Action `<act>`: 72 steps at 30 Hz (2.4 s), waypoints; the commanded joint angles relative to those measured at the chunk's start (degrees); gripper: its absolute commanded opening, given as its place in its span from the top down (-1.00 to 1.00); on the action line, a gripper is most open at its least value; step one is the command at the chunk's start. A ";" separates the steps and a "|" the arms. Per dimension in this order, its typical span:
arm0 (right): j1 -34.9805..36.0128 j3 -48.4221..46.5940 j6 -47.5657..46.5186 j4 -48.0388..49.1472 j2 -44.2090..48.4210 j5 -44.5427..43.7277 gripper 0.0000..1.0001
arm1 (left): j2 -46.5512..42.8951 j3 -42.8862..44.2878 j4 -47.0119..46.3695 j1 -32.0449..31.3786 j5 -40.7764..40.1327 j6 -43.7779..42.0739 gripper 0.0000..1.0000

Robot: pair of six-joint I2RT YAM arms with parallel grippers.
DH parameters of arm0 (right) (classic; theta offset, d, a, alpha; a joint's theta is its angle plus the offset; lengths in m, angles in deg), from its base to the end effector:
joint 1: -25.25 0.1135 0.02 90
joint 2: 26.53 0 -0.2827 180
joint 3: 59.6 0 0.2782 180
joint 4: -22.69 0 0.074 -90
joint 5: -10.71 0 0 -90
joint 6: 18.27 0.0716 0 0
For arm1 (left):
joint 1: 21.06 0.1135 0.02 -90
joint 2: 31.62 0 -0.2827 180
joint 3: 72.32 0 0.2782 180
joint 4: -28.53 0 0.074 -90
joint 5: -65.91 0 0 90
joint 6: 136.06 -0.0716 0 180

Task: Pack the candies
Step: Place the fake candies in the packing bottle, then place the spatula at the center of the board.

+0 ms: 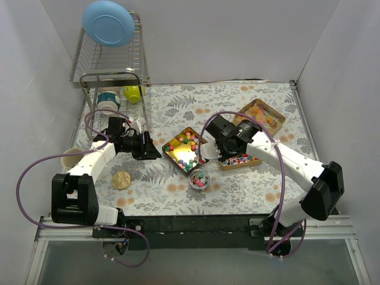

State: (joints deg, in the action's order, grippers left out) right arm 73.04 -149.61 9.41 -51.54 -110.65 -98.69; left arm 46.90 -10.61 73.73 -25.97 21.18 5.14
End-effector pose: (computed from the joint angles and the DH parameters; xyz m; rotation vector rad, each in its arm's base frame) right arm 0.2326 0.2210 0.2917 -2.2121 1.6559 -0.5351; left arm 0.2830 -0.0754 0.2002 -0.8258 2.6659 -1.3469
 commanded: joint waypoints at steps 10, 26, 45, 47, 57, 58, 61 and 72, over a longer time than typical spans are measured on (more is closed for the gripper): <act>11.70 -1.90 -1.57 -13.19 -3.51 -18.83 0.97 | -1.53 1.37 -2.52 0.78 -1.51 -0.66 0.18; 18.92 -3.12 -3.33 -13.19 -8.26 -30.70 0.97 | -1.18 1.72 -4.36 1.74 -0.19 1.71 0.15; -21.22 -0.49 19.16 -10.22 4.74 0.83 0.97 | -1.53 6.03 -3.31 1.74 0.86 0.39 0.16; -29.83 1.69 21.53 -7.23 7.54 6.53 0.97 | 0.05 6.47 -3.40 0.70 1.92 -0.13 0.16; -56.38 13.19 34.90 7.71 10.55 18.78 0.97 | 1.81 5.77 4.69 -3.71 -10.81 -13.14 0.17; -57.10 15.22 35.08 9.29 10.46 19.04 0.97 | 2.33 5.76 5.12 -3.71 -12.04 -13.49 0.15; -59.12 22.79 35.08 17.20 10.11 18.96 0.97 | 4.53 7.25 7.93 -3.71 -14.69 -15.51 0.13; -63.96 27.99 38.68 34.26 5.11 18.25 0.97 | 3.48 9.54 7.41 -3.79 -18.99 -21.58 -0.53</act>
State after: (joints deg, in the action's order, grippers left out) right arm 9.99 -120.96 45.84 -27.00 -103.94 -81.49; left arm 51.84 -3.40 81.34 -29.81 5.31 -14.01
